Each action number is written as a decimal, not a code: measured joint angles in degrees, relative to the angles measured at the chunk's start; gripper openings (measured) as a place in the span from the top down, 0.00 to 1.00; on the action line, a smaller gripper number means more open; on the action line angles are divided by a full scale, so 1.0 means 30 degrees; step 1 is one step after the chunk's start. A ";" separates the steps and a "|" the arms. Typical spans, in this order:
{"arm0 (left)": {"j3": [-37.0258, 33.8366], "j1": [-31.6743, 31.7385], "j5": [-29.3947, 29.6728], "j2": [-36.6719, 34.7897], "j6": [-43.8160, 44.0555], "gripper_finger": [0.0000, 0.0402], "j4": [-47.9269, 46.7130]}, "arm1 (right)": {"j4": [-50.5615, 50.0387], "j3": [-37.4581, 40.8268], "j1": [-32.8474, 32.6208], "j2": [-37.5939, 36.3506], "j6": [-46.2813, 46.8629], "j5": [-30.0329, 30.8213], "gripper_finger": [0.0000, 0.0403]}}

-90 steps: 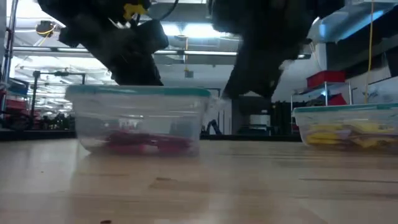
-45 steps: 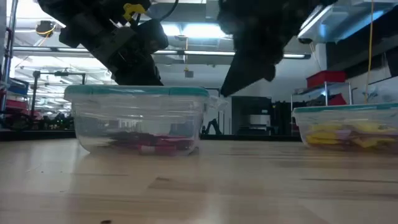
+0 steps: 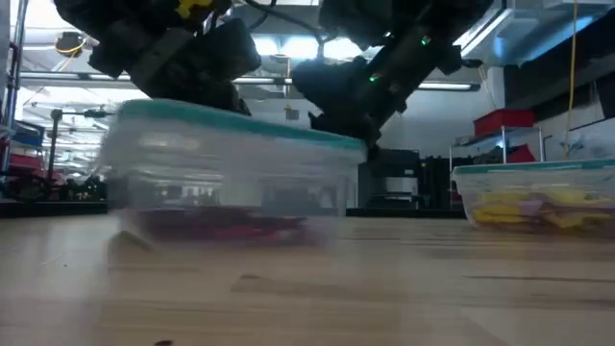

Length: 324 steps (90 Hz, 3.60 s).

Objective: Sort candy
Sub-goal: Close the left transparent bin, then adjust all the transparent bins closer together

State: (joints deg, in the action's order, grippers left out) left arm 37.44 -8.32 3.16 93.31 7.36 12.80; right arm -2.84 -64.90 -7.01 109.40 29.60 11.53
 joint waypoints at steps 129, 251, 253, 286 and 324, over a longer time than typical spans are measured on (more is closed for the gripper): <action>-0.0443 -0.0484 -0.0114 -0.7730 0.7834 1.00 -0.0800 | -2.5148 0.1718 -0.2919 -0.8325 1.2991 0.3948 1.00; 0.0174 0.1288 0.8693 -0.6898 0.0614 1.00 -1.2047 | -2.0879 0.2665 -0.5905 -0.8971 0.7246 -0.5170 1.00; 0.0147 0.1339 0.8657 -0.6905 0.0486 1.00 -1.2017 | -2.1005 0.2899 -0.5867 -0.9011 0.7416 -0.4825 1.00; -0.0498 0.2184 0.8434 -0.6913 0.0361 1.00 -1.1796 | -1.9731 0.3759 -0.1844 -0.8966 0.4951 0.1365 1.00; -0.0540 0.1861 0.8298 -0.6905 -0.0467 1.00 -1.1740 | -1.8458 0.1435 -0.2094 -0.8970 0.3881 0.7048 1.00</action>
State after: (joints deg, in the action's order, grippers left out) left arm 35.82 -2.73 28.05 72.60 5.96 -22.42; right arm -58.21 -60.60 -13.29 82.49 41.24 32.68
